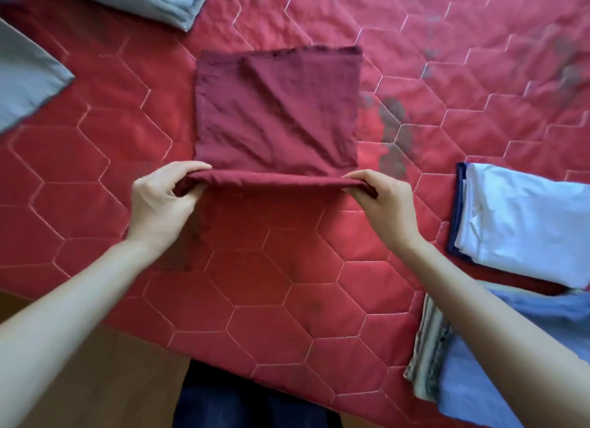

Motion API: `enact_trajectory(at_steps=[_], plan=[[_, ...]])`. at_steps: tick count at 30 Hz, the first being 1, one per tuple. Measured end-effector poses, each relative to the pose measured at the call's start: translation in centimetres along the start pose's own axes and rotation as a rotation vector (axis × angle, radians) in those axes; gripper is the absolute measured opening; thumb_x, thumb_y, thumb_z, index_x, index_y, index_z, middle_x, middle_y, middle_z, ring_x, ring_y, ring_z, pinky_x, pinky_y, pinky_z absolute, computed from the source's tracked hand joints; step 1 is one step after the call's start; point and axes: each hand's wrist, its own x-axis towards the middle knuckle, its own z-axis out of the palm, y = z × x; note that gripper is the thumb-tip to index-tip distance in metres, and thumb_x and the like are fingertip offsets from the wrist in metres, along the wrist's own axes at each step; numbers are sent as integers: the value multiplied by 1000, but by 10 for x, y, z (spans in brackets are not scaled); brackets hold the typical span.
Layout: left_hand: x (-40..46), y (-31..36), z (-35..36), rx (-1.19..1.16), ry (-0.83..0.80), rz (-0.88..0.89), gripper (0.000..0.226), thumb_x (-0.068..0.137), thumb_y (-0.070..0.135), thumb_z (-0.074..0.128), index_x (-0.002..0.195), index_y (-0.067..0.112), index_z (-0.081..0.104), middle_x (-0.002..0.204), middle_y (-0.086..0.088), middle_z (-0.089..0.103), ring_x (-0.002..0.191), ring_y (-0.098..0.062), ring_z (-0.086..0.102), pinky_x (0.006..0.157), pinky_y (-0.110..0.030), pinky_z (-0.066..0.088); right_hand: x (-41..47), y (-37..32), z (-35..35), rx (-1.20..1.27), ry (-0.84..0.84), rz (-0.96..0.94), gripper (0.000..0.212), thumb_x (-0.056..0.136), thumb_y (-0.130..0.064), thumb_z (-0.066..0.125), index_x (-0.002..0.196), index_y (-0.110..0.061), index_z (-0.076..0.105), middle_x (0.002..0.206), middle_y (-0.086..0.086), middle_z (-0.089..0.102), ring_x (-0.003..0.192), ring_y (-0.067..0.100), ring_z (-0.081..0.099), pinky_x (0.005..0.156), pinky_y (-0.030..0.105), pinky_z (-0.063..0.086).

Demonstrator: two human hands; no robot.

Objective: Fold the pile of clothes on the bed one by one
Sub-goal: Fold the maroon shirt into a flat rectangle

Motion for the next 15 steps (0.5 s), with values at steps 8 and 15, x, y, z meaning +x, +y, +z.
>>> enact_trajectory(at_steps=[8, 15], plan=[[158, -11, -2, -152, 15, -280, 35, 71, 16, 81, 101, 31, 69, 87, 8, 68, 83, -9, 62, 79, -19, 46, 162, -20, -12, 165, 99, 221, 17, 79, -28, 75, 94, -23, 71, 81, -8, 67, 77, 9, 61, 76, 33, 50], [246, -59, 50, -103, -103, -451, 40, 73, 10, 79, 111, 10, 66, 104, -12, 69, 95, -24, 63, 91, -30, 48, 263, 7, 38, -58, 15, 393, 23, 82, -33, 70, 79, -15, 56, 85, 2, 65, 89, 29, 62, 65, 34, 39]])
